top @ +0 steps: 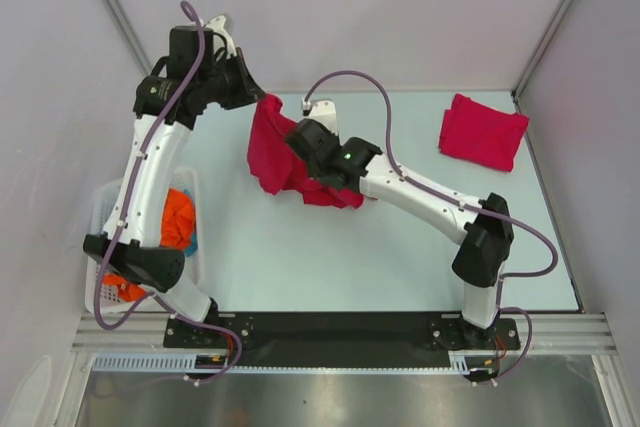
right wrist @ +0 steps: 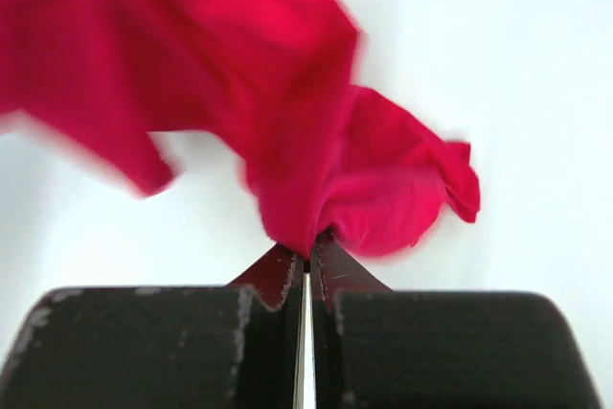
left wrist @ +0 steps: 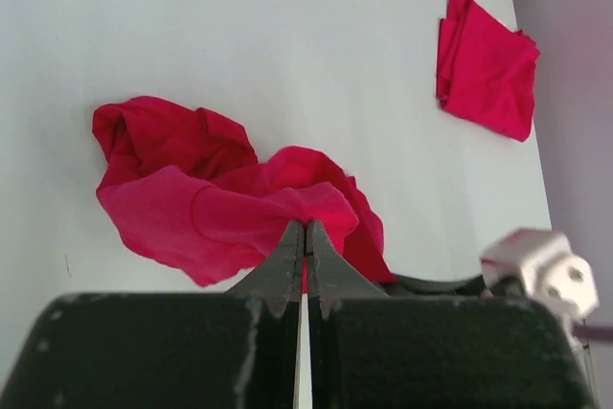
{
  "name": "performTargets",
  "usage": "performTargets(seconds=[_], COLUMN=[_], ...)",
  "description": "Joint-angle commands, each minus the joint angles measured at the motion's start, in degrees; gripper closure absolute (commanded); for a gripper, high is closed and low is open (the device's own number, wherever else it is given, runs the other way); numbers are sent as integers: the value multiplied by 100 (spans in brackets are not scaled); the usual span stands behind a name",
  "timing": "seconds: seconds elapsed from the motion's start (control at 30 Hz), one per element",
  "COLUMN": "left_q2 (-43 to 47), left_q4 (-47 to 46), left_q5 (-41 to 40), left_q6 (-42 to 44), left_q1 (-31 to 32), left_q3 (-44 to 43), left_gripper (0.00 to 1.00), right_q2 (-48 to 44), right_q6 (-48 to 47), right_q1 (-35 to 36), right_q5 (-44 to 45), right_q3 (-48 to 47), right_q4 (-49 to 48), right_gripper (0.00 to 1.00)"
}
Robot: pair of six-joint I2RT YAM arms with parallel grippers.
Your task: Fold and stack the t-shirts
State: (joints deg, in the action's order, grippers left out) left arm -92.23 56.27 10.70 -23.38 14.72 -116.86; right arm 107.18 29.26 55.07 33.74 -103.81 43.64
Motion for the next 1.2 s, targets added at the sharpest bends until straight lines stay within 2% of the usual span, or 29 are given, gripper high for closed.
performTargets(seconds=[0.0, 0.27, 0.37, 0.5, 0.67, 0.8, 1.0, 1.17], left_q2=[64, 555, 758, 1426, 2207, 2709, 3254, 2896], left_q4=[-73, 252, 446, 516, 569, 771, 912, 921], left_q5=[47, -208, -252, -481, -621, -762, -973, -877], left_q6=[96, 149, 149, 35, -184, -404, -519, -563], left_q1=[-48, -48, -48, -48, -48, -40, -39, -39], left_q3=[-522, -733, -812, -558, -180, -284, 66, -91], left_gripper=[100, 100, 100, 100, 100, 100, 100, 100], right_q2=[-320, -768, -812, -646, -224, -503, -970, -1173], right_q6=[-175, 97, 352, 879, 1855, 2198, 2479, 2235], right_q1=[223, 768, 1179, 1839, 2744, 3044, 2975, 1966], right_q5=[651, 1591, 2311, 3399, 4192, 4256, 4247, 4036], right_q3=[-517, -815, -1044, -1957, -3214, -3058, -2706, -2662], right_q4=[540, 1102, 1594, 2769, 4344, 4346, 4346, 4311], right_gripper=[100, 100, 100, 100, 100, 100, 100, 100])
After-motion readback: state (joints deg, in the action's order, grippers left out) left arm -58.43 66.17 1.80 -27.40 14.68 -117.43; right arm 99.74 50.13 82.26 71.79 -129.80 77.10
